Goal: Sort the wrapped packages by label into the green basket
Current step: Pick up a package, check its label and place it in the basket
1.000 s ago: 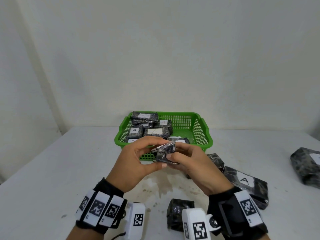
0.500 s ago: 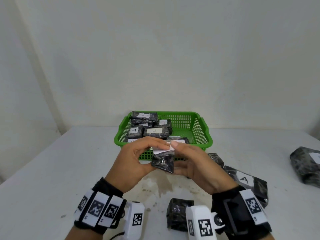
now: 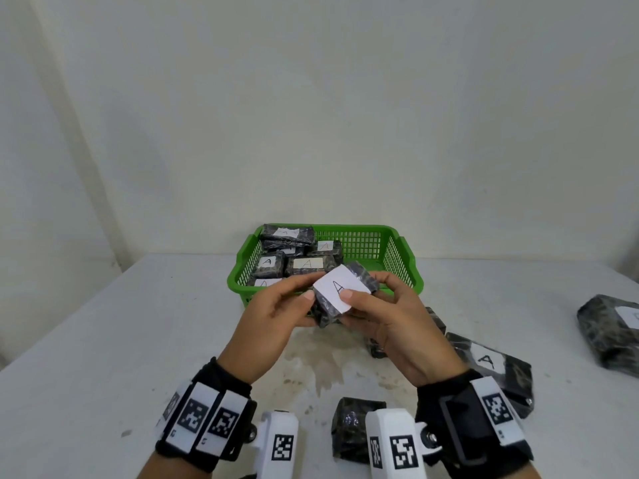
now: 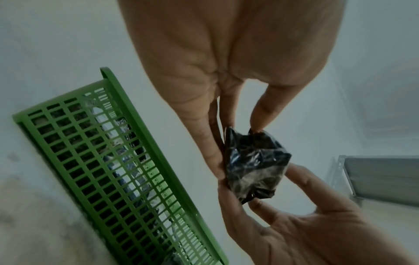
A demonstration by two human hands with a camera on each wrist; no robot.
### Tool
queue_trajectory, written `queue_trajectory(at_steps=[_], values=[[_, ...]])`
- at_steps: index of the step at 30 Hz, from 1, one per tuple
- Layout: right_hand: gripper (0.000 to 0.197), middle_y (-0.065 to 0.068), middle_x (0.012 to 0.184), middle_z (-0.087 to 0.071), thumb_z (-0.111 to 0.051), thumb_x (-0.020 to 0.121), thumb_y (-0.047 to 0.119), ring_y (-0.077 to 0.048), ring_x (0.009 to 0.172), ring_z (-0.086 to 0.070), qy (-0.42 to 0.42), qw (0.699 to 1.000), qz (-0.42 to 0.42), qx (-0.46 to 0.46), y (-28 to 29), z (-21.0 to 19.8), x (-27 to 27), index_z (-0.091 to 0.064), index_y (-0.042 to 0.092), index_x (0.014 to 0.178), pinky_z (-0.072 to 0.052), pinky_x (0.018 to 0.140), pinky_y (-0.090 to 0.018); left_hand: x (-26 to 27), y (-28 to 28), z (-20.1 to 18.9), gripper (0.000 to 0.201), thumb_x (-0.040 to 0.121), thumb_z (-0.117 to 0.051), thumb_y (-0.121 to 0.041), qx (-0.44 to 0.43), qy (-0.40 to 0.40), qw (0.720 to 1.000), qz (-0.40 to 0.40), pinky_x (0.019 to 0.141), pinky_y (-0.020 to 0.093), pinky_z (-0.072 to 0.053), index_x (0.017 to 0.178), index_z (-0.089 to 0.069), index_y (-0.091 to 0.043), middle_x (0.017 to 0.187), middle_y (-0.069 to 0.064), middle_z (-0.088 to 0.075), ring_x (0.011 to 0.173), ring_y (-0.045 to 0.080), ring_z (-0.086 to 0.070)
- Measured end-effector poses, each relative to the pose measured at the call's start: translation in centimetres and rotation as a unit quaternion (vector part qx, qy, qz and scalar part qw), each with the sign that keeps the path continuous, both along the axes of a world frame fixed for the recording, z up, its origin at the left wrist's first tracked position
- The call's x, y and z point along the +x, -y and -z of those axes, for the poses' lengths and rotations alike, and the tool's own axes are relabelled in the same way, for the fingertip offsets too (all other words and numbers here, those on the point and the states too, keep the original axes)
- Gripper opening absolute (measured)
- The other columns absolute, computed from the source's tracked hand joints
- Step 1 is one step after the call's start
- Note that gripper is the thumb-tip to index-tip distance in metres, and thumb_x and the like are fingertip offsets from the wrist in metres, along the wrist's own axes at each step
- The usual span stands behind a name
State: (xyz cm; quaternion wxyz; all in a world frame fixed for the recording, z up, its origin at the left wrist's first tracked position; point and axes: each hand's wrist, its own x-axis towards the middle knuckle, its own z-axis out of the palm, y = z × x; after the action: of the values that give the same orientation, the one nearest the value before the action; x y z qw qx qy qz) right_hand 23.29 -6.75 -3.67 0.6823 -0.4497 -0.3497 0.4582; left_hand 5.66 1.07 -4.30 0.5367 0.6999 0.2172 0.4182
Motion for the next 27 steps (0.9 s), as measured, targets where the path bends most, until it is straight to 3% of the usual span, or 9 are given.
queue_trajectory(at_steps=[2,4,8,11,15,19,21,23,27], values=[[0.038,-0.016,0.102,-0.080,-0.083,0.080,0.008,-0.025,0.085,-0.074,0.018,1.000,0.002,-0.012,0.0,0.0,0.3,-0.058,0.009,0.108,-0.062,0.084,-0.041,0.3,-0.1,0.0,0.033,0.102,-0.049,-0.001,-0.025,0.000,1.000,-0.006,0.086,0.043,-0.060,0.123,-0.069,-0.016,0.121,0.003,-0.073,0.111,0.023,-0.070],[0.031,-0.012,0.096,-0.080,-0.081,0.083,0.014,-0.018,0.076,-0.073,0.032,0.999,-0.005,-0.028,0.0,-0.1,0.8,-0.057,0.010,0.103,-0.061,0.074,-0.036,0.7,-0.3,0.0,0.031,0.102,-0.048,-0.002,-0.062,0.008,0.998,-0.006,0.083,0.042,-0.060,0.117,-0.071,-0.016,0.117,0.006,-0.075,0.109,0.025,-0.071],[0.016,-0.007,0.093,-0.081,-0.074,0.094,0.017,-0.017,0.078,-0.073,0.061,0.996,0.003,-0.066,-0.1,-0.2,2.3,-0.058,0.013,0.096,-0.055,0.061,-0.026,1.7,-0.5,-0.5,0.028,0.102,-0.048,-0.001,-0.105,0.003,0.994,-0.004,0.079,0.038,-0.061,0.113,-0.072,-0.010,0.113,0.010,-0.076,0.107,0.027,-0.071],[0.024,-0.015,0.102,-0.080,-0.076,0.092,0.012,-0.025,0.087,-0.074,0.042,0.997,0.019,-0.064,-0.5,-0.4,3.8,-0.060,0.009,0.110,-0.057,0.067,-0.030,2.1,-1.4,-1.0,0.027,0.100,-0.054,-0.005,-0.052,-0.040,0.997,-0.034,0.087,0.040,-0.061,0.108,-0.075,-0.020,0.111,0.002,-0.077,0.108,0.018,-0.071],[0.039,-0.017,0.111,-0.078,-0.077,0.092,0.014,-0.033,0.101,-0.077,0.051,0.995,0.053,-0.067,-1.9,-1.2,5.8,-0.063,0.004,0.127,-0.061,0.074,-0.031,2.9,-4.0,-1.2,0.019,0.095,-0.065,-0.016,0.042,-0.091,0.978,-0.181,0.097,0.028,-0.052,0.107,-0.076,-0.026,0.107,-0.013,-0.075,0.104,0.003,-0.069],[0.045,-0.018,0.120,-0.072,-0.080,0.090,0.017,-0.034,0.101,-0.077,0.075,0.990,0.082,-0.089,-4.7,-1.5,7.3,-0.064,0.002,0.128,-0.064,0.076,-0.034,5.2,-4.9,-0.5,0.020,0.093,-0.068,-0.017,0.075,-0.159,0.966,-0.189,0.086,0.013,-0.050,0.112,-0.074,-0.022,0.106,-0.013,-0.072,0.099,-0.002,-0.065],[0.044,-0.017,0.120,-0.070,-0.082,0.088,0.016,-0.034,0.099,-0.076,0.108,0.983,0.104,-0.105,-6.2,-1.6,7.8,-0.064,0.001,0.126,-0.065,0.077,-0.038,6.0,-5.3,-0.1,0.016,0.092,-0.069,-0.020,0.110,-0.195,0.956,-0.191,0.083,0.009,-0.046,0.107,-0.075,-0.023,0.103,-0.013,-0.073,0.096,-0.002,-0.065],[0.037,-0.015,0.116,-0.068,-0.081,0.089,0.014,-0.033,0.098,-0.075,0.144,0.975,0.118,-0.125,-7.4,-1.6,8.2,-0.066,0.001,0.120,-0.065,0.080,-0.042,6.1,-5.8,0.1,0.012,0.091,-0.071,-0.022,0.128,-0.212,0.948,-0.200,0.086,0.014,-0.050,0.102,-0.075,-0.026,0.099,-0.013,-0.074,0.094,-0.001,-0.066],[0.013,-0.016,0.106,-0.070,-0.082,0.086,0.013,-0.035,0.097,-0.074,0.190,0.961,0.122,-0.163,-9.6,-1.6,9.0,-0.071,0.007,0.089,-0.064,0.083,-0.052,5.4,-6.2,0.3,0.013,0.089,-0.074,-0.031,0.163,-0.254,0.938,-0.167,0.078,0.019,-0.054,0.100,-0.076,-0.025,0.090,-0.014,-0.074,0.086,0.001,-0.066]])
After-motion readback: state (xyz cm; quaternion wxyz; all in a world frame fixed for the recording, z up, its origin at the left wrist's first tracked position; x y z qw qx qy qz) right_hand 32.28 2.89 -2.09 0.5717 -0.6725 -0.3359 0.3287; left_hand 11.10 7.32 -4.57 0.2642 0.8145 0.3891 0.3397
